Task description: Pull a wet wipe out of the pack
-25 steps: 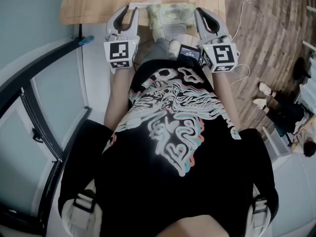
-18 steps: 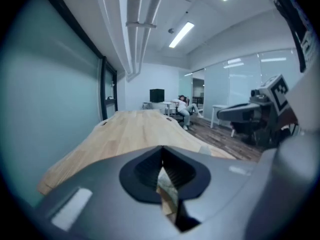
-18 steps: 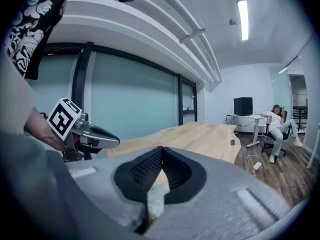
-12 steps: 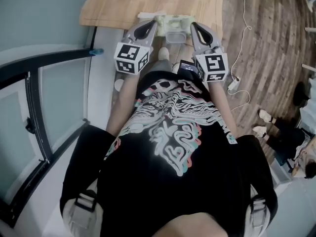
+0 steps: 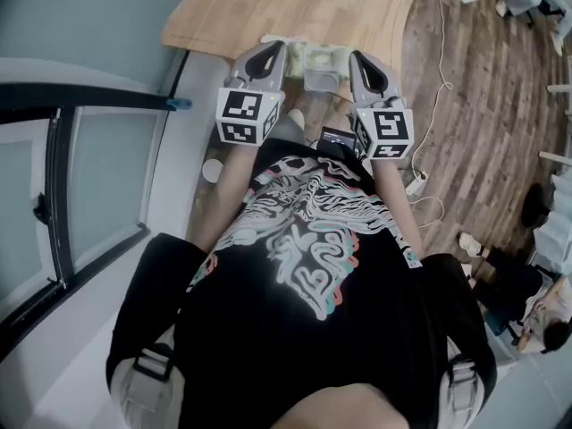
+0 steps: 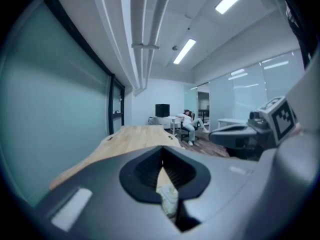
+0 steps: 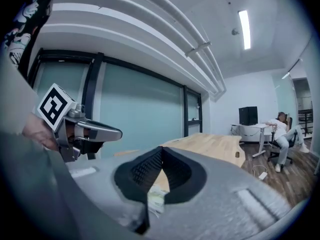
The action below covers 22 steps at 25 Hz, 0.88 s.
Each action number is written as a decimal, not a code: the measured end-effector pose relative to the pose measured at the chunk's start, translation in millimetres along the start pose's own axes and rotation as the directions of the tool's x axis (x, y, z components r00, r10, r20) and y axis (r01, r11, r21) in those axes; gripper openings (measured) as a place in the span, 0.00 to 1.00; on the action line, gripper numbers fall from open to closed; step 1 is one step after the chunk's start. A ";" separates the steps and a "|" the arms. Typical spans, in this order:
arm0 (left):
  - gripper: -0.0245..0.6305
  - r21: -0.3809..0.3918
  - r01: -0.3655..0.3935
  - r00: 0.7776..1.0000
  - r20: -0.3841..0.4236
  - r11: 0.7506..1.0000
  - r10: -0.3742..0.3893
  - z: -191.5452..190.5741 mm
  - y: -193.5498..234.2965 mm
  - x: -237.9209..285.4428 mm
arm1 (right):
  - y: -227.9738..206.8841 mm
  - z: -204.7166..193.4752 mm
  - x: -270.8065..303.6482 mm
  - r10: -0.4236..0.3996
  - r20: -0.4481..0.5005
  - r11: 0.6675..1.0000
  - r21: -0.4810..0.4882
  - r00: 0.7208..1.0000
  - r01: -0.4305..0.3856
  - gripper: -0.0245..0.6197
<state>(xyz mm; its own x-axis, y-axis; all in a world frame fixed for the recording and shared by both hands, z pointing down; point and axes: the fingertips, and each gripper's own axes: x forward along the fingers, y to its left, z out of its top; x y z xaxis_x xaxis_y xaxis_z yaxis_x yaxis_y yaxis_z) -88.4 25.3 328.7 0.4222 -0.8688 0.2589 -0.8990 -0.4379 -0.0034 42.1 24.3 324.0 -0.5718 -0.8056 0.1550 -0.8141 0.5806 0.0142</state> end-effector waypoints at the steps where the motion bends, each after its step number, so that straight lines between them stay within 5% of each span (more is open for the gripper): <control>1: 0.02 0.008 -0.011 1.000 0.016 1.000 0.011 6.2 -0.6 -1.6 | 2.4 5.2 -0.5 0.012 0.011 1.000 -0.011 1.000 -0.011 0.04; 8: 0.02 0.057 -0.065 0.995 0.084 0.996 0.060 36.3 10.6 -4.5 | 4.9 41.2 11.7 0.034 0.084 0.998 -0.048 0.996 -0.030 0.04; 22: 0.02 0.046 -0.061 0.995 0.078 0.997 0.057 28.4 22.8 9.6 | -3.0 36.4 27.2 0.051 0.063 0.998 -0.039 0.997 -0.049 0.04</control>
<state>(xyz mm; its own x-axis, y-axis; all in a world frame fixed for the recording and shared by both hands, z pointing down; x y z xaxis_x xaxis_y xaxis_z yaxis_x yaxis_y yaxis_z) -101.6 0.4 303.7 0.3776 -0.9079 0.1820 -0.9168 -0.3941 -0.0639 25.3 -3.6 292.2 -0.6179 -0.7807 0.0932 -0.7807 0.6233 0.0451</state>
